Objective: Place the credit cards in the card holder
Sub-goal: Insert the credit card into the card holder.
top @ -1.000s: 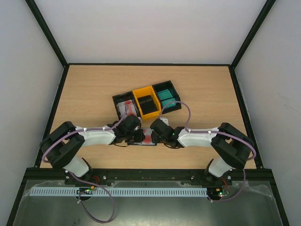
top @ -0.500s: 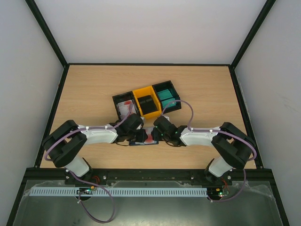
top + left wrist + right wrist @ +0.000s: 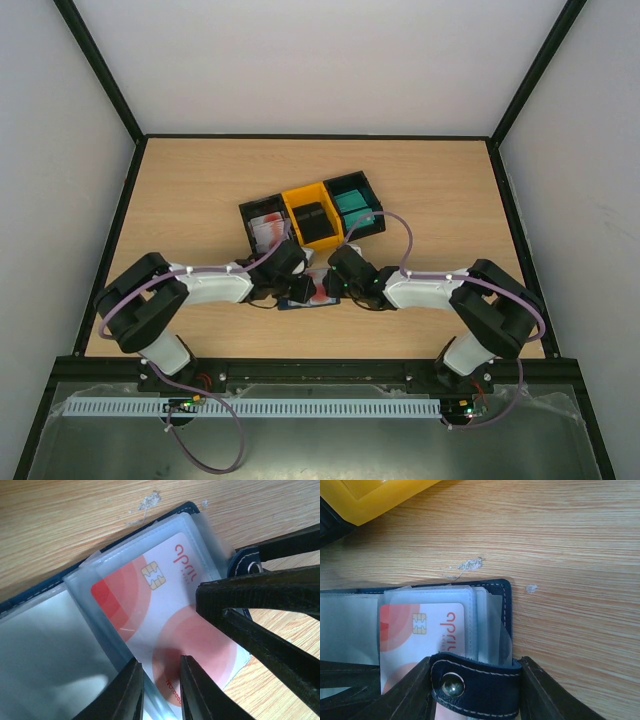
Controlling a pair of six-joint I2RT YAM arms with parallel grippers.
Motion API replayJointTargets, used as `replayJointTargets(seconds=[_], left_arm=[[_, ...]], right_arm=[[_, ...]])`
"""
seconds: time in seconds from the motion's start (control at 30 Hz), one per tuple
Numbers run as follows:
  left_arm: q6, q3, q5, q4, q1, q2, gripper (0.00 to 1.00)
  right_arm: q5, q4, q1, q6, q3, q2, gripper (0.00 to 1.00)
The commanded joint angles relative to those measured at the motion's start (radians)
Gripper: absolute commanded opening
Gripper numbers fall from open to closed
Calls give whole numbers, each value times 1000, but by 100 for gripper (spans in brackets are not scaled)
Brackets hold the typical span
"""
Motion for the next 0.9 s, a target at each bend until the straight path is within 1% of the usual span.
replayJointTargets(seconds=[0.0, 0.13, 0.2, 0.33, 0.4, 0.47, 0.63, 0.67, 0.87], left_arm=[[73, 26, -24, -17, -12, 9, 24], [40, 13, -45, -40, -13, -36, 33], [9, 1, -60, -46, -12, -66, 36], [-62, -12, -107, -65, -12, -116, 39], [-97, -23, -108, -52, -12, -132, 40], [-118, -32, -109, -37, -12, -132, 37], [-137, -26, -114, -29, -11, -79, 19], [-140, -24, -114, -24, -12, -67, 17], [-140, -15, -124, -16, -11, -16, 10]], right_arm=[[7, 9, 6, -1, -4, 1, 41], [44, -28, 5, 0, 5, -23, 42], [57, -48, 6, -1, 10, -38, 42], [81, -84, 6, -3, 20, -70, 43], [88, -98, 7, -4, 23, -84, 43], [90, -111, 6, -6, 26, -93, 44], [81, -125, 7, -8, 27, -115, 43], [80, -127, 7, -8, 28, -123, 43], [63, -135, 6, -13, 30, -162, 43]])
